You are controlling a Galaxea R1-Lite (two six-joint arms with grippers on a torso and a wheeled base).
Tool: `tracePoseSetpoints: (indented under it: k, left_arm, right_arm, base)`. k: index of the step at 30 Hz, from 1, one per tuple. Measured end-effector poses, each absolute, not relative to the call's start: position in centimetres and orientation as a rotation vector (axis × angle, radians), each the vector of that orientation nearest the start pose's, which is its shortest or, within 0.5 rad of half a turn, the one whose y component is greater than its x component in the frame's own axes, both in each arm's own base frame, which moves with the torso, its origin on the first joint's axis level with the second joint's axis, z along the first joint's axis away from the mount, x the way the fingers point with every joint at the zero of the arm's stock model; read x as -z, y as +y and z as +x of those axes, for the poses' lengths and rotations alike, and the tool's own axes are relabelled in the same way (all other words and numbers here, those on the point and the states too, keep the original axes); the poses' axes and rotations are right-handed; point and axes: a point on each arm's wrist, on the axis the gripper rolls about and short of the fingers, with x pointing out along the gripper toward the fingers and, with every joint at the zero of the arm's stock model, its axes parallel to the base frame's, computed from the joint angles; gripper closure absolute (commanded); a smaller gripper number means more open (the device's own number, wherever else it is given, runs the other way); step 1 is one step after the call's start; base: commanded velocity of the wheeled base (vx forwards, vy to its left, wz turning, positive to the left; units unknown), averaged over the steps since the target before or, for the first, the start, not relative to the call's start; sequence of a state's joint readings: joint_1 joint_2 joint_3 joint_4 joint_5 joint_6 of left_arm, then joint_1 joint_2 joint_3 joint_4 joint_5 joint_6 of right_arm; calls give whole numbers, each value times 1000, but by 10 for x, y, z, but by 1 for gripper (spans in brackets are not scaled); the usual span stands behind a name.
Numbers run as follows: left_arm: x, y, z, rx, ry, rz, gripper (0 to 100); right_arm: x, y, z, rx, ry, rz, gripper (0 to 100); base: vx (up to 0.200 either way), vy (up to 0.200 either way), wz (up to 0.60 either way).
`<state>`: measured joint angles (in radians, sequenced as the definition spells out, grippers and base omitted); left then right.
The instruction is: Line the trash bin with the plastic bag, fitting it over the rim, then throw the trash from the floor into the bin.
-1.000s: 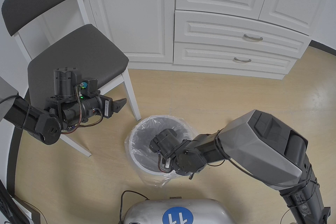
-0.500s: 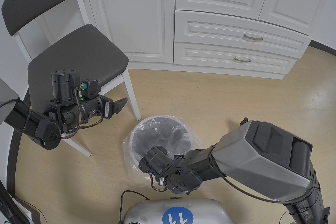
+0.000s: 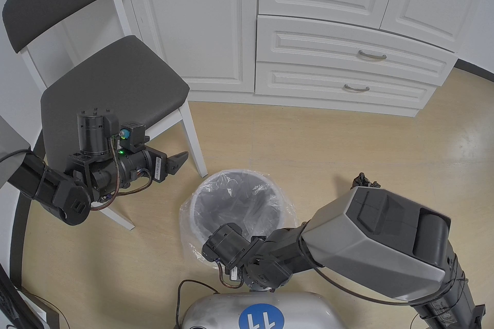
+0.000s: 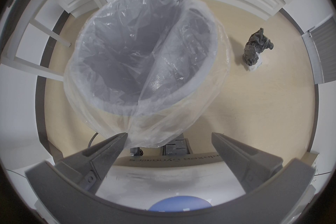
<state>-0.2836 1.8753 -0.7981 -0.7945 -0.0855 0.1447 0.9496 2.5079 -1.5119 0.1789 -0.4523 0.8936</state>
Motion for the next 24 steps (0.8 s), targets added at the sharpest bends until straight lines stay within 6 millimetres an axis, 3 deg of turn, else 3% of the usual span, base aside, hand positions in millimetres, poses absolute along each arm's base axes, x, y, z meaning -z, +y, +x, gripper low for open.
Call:
tracePoseSetpoints:
  k: [10, 24]
  left_arm:
    - [-137, -98, 324, 392, 262, 171, 0]
    - [-137, -99, 325, 391, 262, 171, 0]
  right_arm:
    - [28, 354, 289, 36, 937, 155, 0]
    - [22, 373, 302, 33, 881, 294, 0]
  base:
    - [0, 0, 0]
    - [0, 0, 0]
